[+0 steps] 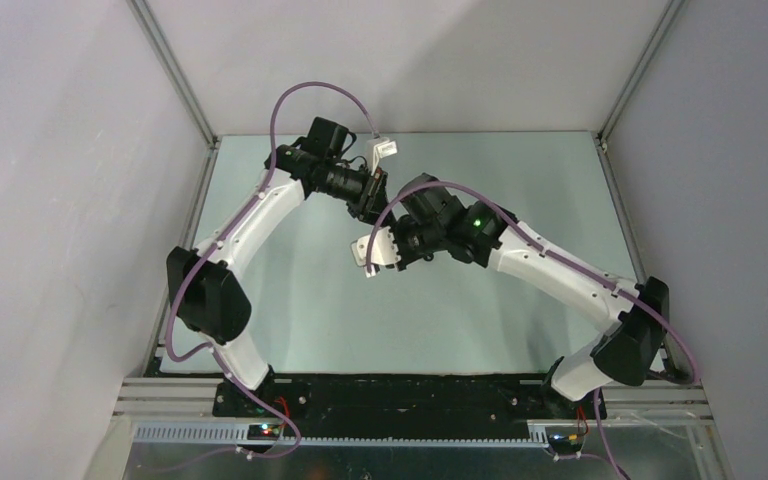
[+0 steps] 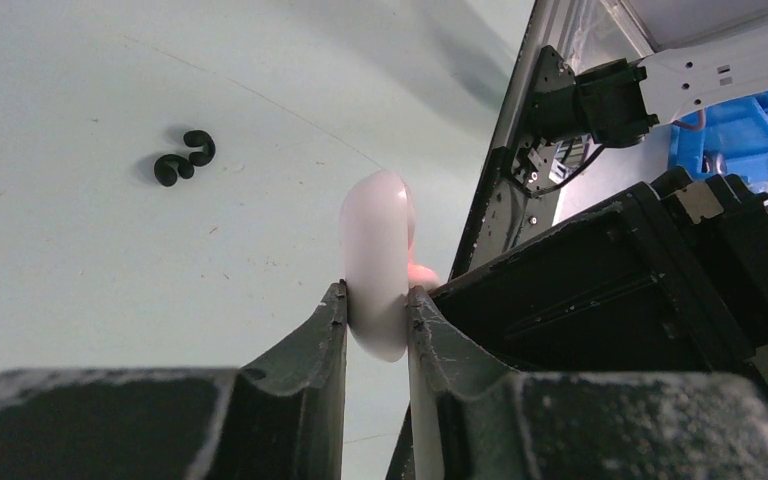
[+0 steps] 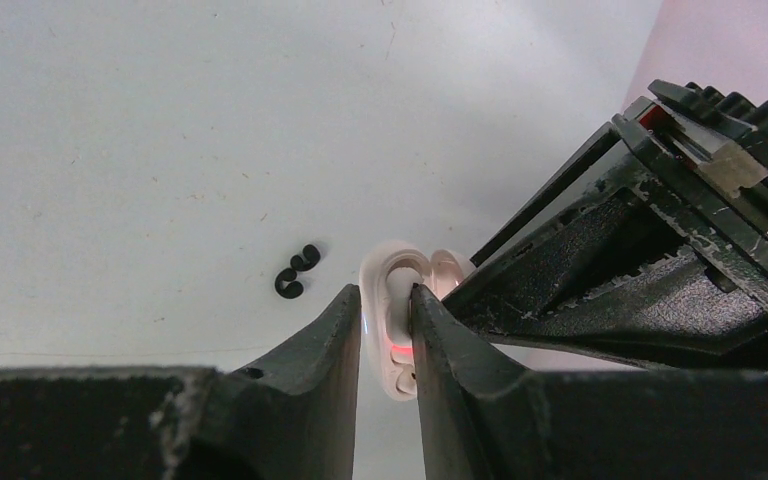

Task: Insert the wireless bluetooth earbuds into the charging case
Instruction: Place the earbud in the charging case.

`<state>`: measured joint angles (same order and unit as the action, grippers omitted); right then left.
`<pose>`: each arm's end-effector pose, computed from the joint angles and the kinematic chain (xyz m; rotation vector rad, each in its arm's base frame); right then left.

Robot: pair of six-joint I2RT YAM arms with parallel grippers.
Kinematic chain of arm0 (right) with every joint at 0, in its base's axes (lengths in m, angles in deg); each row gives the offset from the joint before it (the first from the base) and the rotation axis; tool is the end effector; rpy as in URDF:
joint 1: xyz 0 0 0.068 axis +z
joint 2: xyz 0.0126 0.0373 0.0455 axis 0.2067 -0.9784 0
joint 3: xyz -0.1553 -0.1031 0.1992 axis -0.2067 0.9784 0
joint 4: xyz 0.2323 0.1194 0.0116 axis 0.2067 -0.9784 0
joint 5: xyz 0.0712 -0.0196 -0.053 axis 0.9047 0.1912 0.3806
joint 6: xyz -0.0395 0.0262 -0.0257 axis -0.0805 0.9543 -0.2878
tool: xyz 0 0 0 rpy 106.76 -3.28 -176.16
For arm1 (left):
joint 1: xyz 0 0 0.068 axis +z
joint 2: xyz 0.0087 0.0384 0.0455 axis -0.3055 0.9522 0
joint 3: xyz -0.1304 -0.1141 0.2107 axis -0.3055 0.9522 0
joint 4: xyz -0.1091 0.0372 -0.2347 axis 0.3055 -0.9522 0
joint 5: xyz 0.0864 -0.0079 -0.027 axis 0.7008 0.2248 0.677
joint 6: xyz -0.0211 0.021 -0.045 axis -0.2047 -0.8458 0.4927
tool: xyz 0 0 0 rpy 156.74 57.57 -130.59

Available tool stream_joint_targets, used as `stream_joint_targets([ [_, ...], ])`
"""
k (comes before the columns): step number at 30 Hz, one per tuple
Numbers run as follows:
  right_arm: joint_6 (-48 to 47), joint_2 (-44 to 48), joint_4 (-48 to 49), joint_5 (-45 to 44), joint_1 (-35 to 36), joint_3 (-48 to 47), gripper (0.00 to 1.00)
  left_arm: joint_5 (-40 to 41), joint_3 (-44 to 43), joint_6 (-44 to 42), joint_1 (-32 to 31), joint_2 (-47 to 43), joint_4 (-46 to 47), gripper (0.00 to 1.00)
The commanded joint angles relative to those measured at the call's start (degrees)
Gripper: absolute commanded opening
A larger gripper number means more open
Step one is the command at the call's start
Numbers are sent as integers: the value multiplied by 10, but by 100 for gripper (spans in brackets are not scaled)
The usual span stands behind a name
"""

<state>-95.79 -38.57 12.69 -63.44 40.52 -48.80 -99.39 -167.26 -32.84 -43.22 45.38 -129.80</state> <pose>0.1984 0.2666 0.3566 -2.0753 1.0822 0.0303 0.3141 -0.1803 0.3410 1.0362 2.1953 -1.2560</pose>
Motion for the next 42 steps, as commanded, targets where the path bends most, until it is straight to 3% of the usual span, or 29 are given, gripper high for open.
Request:
stream_joint_targets([
  [1,-12,28,102,-13,-1,4,30,-47,-9,5,-10,-10,-25,0],
  [14,-17,33,133,12,-4,28,32,-60,-6,9,-9,-6,-26,0],
  [28,-35,47,175,13,-7,40,40,-61,-5,12,-9,-4,-25,0],
  [32,-28,73,166,52,-8,36,44,-60,-5,12,-9,-5,-25,0],
  [36,39,118,128,135,-36,2,51,-54,-4,9,-9,-8,-26,0],
  [42,271,197,133,222,-114,-16,56,-55,-12,0,-2,-2,-26,0],
])
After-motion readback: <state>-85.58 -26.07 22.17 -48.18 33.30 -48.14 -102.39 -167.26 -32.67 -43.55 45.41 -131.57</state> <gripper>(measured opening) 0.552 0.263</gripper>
